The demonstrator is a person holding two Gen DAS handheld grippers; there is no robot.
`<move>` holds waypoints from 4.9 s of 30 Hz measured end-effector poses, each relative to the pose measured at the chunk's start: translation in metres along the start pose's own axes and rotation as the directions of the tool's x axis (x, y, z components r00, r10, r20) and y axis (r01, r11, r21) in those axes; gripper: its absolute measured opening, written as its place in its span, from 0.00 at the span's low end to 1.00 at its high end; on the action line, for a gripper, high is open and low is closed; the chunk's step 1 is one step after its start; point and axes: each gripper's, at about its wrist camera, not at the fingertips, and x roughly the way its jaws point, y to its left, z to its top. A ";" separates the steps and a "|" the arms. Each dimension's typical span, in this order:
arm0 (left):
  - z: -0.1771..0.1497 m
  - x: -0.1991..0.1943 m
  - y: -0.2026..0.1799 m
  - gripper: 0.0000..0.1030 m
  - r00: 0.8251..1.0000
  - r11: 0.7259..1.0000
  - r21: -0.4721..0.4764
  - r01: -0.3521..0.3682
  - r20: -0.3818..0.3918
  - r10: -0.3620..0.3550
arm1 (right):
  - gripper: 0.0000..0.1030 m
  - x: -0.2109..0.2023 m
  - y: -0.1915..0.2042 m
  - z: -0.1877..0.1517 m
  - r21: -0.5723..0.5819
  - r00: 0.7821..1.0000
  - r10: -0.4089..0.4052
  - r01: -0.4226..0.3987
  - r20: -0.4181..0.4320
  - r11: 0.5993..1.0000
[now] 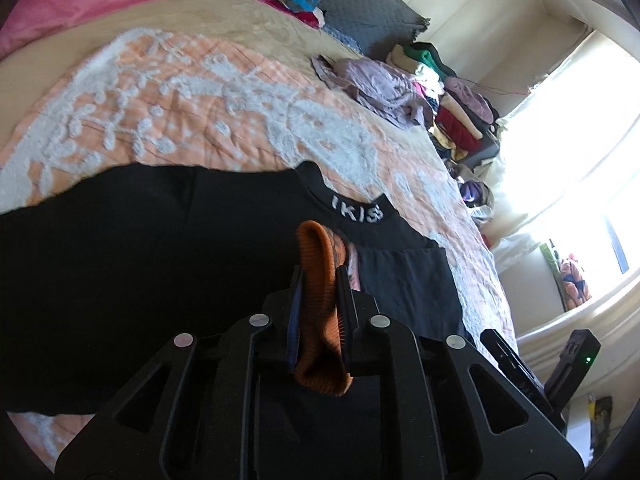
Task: Fold small clothes
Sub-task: 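Lay the orange cuff on the shirt body and open the left tool, then move the left tool to the other sleeve's orange cuff, then grasp the other orange cuff with the left tool and lift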
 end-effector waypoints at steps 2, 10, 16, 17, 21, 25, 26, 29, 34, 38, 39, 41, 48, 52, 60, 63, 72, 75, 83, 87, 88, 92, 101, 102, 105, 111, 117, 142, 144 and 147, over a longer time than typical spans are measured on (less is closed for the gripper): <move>0.002 -0.005 0.000 0.07 0.999 1.000 0.013 -0.029 0.026 0.028 | 0.59 0.001 0.001 0.002 -0.007 1.000 -0.002 0.002 0.004 1.000; -0.004 0.004 -0.011 0.08 0.997 0.992 0.094 -0.079 0.004 0.079 | 0.59 0.015 0.013 0.009 -0.066 1.000 0.003 -0.004 -0.023 0.998; -0.035 0.041 -0.013 0.30 0.971 0.966 0.178 -0.186 -0.115 0.208 | 0.59 0.036 0.019 0.005 -0.099 0.996 -0.016 0.007 -0.093 0.995; -0.040 0.046 -0.012 0.30 0.964 0.958 0.192 -0.212 -0.118 0.237 | 0.59 0.039 0.019 0.004 -0.102 0.994 -0.021 0.010 -0.105 0.995; -0.047 0.045 -0.012 0.31 0.959 0.943 0.232 -0.239 -0.097 0.267 | 0.59 0.056 0.011 -0.005 -0.089 0.983 -0.067 0.052 -0.170 0.995; -0.049 0.042 -0.012 0.32 0.961 0.943 0.236 -0.235 -0.093 0.262 | 0.59 0.060 0.007 -0.013 -0.084 0.983 -0.068 0.053 -0.173 0.995; -0.050 0.041 -0.012 0.32 0.960 0.942 0.237 -0.235 -0.092 0.263 | 0.59 0.060 0.008 -0.013 -0.090 0.983 -0.071 0.056 -0.172 0.994; -0.048 0.041 -0.014 0.34 0.961 0.943 0.235 -0.234 -0.093 0.262 | 0.62 0.054 0.008 -0.014 -0.082 0.985 -0.068 0.056 -0.159 0.995; -0.046 0.027 -0.016 0.52 0.959 0.939 0.231 -0.253 -0.070 0.276 | 0.77 0.034 0.010 -0.013 -0.076 0.994 -0.044 0.036 -0.101 0.996; -0.043 0.012 -0.015 0.67 0.960 0.938 0.226 -0.262 -0.035 0.277 | 0.88 0.024 0.013 -0.013 -0.076 0.997 -0.033 0.028 -0.076 0.997; -0.043 0.009 -0.015 0.71 0.959 0.936 0.226 -0.270 -0.023 0.282 | 0.90 0.023 0.014 -0.013 -0.071 0.997 -0.028 0.023 -0.071 0.997; -0.043 0.001 -0.013 0.78 0.958 0.934 0.219 -0.281 0.000 0.288 | 0.93 0.019 0.015 -0.012 -0.062 0.998 -0.020 0.017 -0.054 0.998; -0.043 -0.019 -0.006 0.91 0.937 0.913 0.213 -0.349 0.064 0.343 | 0.96 0.011 0.023 -0.010 -0.042 0.999 0.022 -0.023 -0.032 0.999; -0.042 -0.026 0.000 0.91 0.926 0.904 0.202 -0.376 0.079 0.368 | 0.96 0.007 0.034 -0.009 -0.060 0.999 0.033 -0.034 -0.022 0.998; -0.041 -0.049 0.016 0.91 0.907 0.895 0.153 -0.419 0.111 0.406 | 0.96 0.003 0.070 -0.010 -0.130 0.996 0.084 -0.086 -0.019 0.988; -0.041 -0.058 0.021 0.91 0.897 0.887 0.141 -0.439 0.127 0.423 | 0.96 0.003 0.085 -0.011 -0.158 0.994 0.106 -0.109 -0.022 0.981; -0.041 -0.080 0.042 0.91 0.875 0.874 0.088 -0.478 0.137 0.464 | 0.96 0.002 0.129 -0.011 -0.229 0.984 0.175 -0.178 -0.034 0.957; -0.041 -0.090 0.048 0.91 0.863 0.865 0.070 -0.496 0.146 0.483 | 0.96 0.002 0.143 -0.012 -0.251 0.979 0.199 -0.203 -0.042 0.946; -0.038 -0.113 0.072 0.91 0.838 0.848 -0.014 -0.530 0.147 0.526 | 0.96 0.008 0.184 -0.019 -0.313 0.965 0.251 -0.262 -0.076 0.913; -0.037 -0.126 0.088 0.91 0.825 0.837 -0.069 -0.543 0.142 0.547 | 0.96 0.008 0.203 -0.023 -0.333 0.956 0.278 -0.292 -0.092 0.897; -0.037 -0.130 0.092 0.91 0.824 0.836 -0.083 -0.542 0.141 0.548 | 0.96 0.008 0.205 -0.023 -0.335 0.954 0.284 -0.299 -0.093 0.894; -0.037 -0.148 0.107 0.91 0.817 0.828 -0.141 -0.543 0.139 0.559 | 0.96 0.005 0.220 -0.024 -0.350 0.946 0.310 -0.324 -0.098 0.879; -0.038 -0.181 0.139 0.91 0.775 0.780 -0.240 -0.578 0.137 0.617 | 0.96 -0.001 0.253 -0.025 -0.380 0.923 0.368 -0.381 -0.110 0.843; -0.039 -0.185 0.143 0.91 0.773 0.776 -0.254 -0.577 0.134 0.620 | 0.96 -0.002 0.255 -0.025 -0.384 0.922 0.371 -0.385 -0.112 0.839; -0.038 -0.194 0.155 0.91 0.775 0.770 -0.287 -0.570 0.125 0.620 | 0.96 -0.005 0.267 -0.026 -0.400 0.913 0.391 -0.403 -0.115 0.823; -0.040 -0.207 0.179 0.91 0.777 0.749 -0.359 -0.556 0.095 0.622 | 0.96 -0.008 0.282 -0.028 -0.407 0.900 0.417 -0.429 -0.123 0.806; -0.042 -0.221 0.214 0.91 0.784 0.707 -0.470 -0.528 0.051 0.619 | 0.96 -0.010 0.290 -0.029 -0.405 0.890 0.438 -0.450 -0.127 0.796; -0.035 -0.212 0.226 0.10 0.878 0.822 -0.467 -0.326 0.171 0.446 | 0.95 0.000 0.251 -0.038 -0.267 0.884 0.448 -0.467 -0.132 0.843; -0.034 -0.215 0.211 0.10 0.871 0.838 -0.432 -0.333 0.201 0.449 | 0.95 0.000 0.244 -0.040 -0.252 0.887 0.443 -0.462 -0.132 0.850; -0.032 -0.217 0.190 0.09 0.867 0.861 -0.385 -0.332 0.236 0.439 | 0.95 0.002 0.230 -0.042 -0.224 0.893 0.430 -0.449 -0.131 0.865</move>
